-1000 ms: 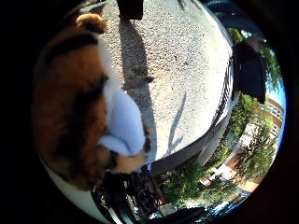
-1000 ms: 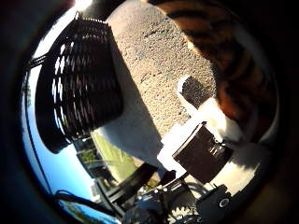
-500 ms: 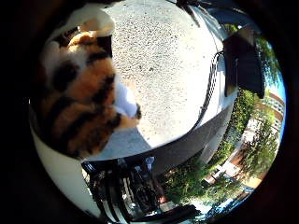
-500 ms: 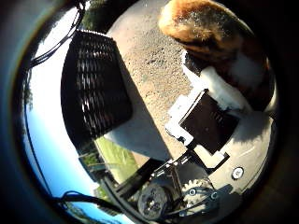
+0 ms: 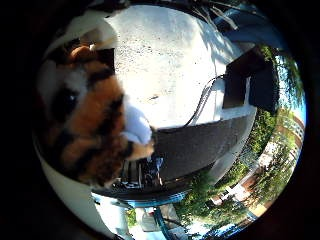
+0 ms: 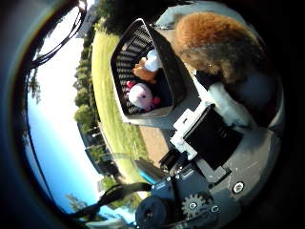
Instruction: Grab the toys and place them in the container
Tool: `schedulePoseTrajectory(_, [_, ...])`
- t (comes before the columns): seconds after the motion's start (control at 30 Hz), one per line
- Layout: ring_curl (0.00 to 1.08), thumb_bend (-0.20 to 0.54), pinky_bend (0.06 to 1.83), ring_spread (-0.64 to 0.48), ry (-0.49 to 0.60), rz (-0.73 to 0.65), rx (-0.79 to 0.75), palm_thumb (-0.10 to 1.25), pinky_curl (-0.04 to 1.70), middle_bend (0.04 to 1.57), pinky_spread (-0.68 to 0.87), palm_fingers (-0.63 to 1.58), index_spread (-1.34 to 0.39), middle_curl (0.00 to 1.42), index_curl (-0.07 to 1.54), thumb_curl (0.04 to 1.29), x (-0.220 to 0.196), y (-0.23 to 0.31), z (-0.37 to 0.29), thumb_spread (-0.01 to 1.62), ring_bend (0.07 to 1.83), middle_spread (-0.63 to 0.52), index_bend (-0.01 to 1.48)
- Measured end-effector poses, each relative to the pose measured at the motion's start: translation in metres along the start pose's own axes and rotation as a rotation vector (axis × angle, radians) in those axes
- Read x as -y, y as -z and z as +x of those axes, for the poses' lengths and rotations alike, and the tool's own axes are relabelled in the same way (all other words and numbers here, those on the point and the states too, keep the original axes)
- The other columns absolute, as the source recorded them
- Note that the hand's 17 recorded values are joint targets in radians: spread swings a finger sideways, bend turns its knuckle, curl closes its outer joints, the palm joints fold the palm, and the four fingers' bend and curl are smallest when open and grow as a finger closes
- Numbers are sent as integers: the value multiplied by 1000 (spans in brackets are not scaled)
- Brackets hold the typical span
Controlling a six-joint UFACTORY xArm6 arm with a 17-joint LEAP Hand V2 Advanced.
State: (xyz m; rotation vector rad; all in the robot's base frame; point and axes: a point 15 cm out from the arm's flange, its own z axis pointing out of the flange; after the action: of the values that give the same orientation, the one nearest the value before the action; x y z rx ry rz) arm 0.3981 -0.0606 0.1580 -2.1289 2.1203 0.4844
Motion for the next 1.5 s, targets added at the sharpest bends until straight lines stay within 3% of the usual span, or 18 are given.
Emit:
schedulePoseTrajectory(0.23, [868, -11, 1432, -133, 220, 72, 17, 998, 991, 1197, 180, 873, -943, 1083, -17, 800, 13, 64, -150, 1107, 1411, -222, 935])
schedulePoseTrajectory(0.43, [879, -11, 1455, -136, 310, 78, 6, 990, 1001, 1210, 163, 849, -981, 1108, -18, 832, 35, 61, -247, 1111, 1430, -224, 998])
schedulePoseTrajectory(0.67, [886, -23, 1468, -137, 326, 104, -12, 931, 1008, 1223, 152, 826, -1002, 1124, -19, 845, 111, 12, -309, 1118, 1447, -224, 1044])
schedulePoseTrajectory(0.83, [886, -28, 1443, -125, 278, 77, -17, 864, 1027, 1225, 144, 730, -1016, 1124, -25, 832, 169, -38, -314, 1136, 1477, -220, 1046])
schedulePoseTrajectory(0.93, [850, -27, 1374, -94, 219, 29, -23, 833, 1020, 1182, 150, 743, -952, 1099, -1, 797, 177, -75, -299, 1160, 1463, -208, 1102])
schedulePoseTrajectory(1.07, [752, -25, 1290, 18, 187, 15, -28, 812, 970, 998, 207, 675, -732, 986, 25, 740, 184, -95, -284, 1180, 1293, -157, 1135])
schedulePoseTrajectory(1.17, [692, -33, 1168, 124, 180, -13, -33, 786, 943, 584, 291, -43, -476, 812, 61, 696, 183, -108, -272, 1168, 1071, -79, 1051])
schedulePoseTrajectory(1.23, [586, -33, 1085, 170, 198, -21, -35, 780, 868, 474, 332, -170, -425, 721, 55, 674, 183, -113, -268, 1158, 903, -39, 970])
schedulePoseTrajectory(1.3, [486, -31, 1004, 218, 237, -28, -34, 776, 792, 363, 381, -201, -414, 632, 48, 649, 182, -113, -265, 1142, 750, 6, 824])
schedulePoseTrajectory(1.5, [384, -28, 808, 272, 266, -73, -27, 786, 664, 211, 457, -136, -407, 511, 59, 605, 167, -94, -260, 1123, 592, 56, 574])
